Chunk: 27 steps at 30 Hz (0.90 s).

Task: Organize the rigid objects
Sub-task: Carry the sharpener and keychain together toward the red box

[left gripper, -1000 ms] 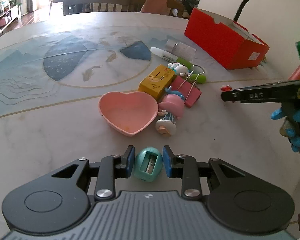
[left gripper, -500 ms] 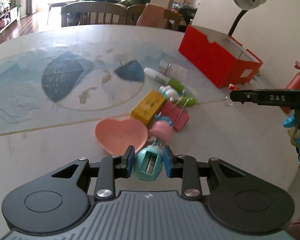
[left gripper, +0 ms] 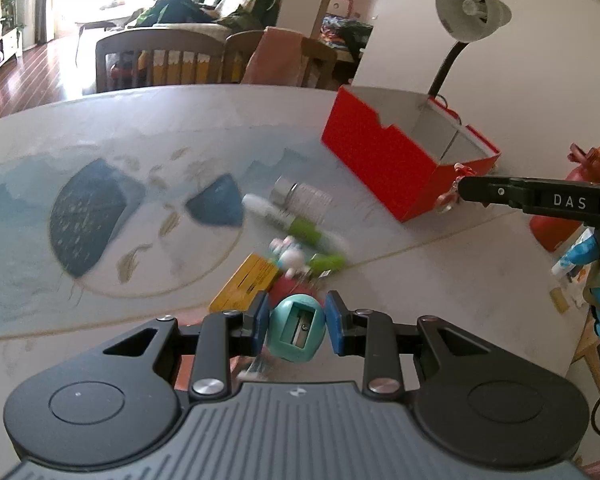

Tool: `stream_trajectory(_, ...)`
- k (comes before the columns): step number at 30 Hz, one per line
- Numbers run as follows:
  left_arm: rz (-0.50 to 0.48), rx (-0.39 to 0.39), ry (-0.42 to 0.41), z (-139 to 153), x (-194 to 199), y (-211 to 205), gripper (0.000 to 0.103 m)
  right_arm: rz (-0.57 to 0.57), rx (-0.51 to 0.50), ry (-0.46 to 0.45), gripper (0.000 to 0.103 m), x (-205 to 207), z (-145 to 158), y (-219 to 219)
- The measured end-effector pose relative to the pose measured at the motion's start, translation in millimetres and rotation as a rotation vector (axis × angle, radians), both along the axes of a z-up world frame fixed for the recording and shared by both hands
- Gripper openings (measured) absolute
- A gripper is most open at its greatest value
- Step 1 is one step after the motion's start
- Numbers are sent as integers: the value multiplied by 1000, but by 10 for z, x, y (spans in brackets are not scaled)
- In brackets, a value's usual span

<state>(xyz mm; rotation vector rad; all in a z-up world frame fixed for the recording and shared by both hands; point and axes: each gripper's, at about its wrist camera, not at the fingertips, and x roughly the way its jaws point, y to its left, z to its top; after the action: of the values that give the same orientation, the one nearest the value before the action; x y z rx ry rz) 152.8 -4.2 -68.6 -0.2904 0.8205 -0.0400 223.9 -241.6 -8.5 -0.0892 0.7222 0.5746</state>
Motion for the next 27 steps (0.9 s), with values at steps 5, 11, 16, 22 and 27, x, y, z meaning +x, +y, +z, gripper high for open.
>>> stream_trajectory(5, -15, -18, -14, 173, 232, -101, 30, -13, 11, -18, 37, 194, 105, -135)
stream_trajectory(11, -47, -3, -27, 368, 578, -274, 30, -18, 22, -36, 37, 445, 200, -317)
stream_trajectory(16, -60, 3, -31, 461, 884, -446, 30, -11, 19, -41, 37, 685, 215, -441)
stream_trajectory(22, -75, 13, -30, 515, 1279, -691, 30, 0, 6, -46, 37, 937, 191, -570)
stream_trajectory(27, -88, 27, -29, 554, 1596, -903, 30, 3, -2, -43, 37, 1190, 153, -678)
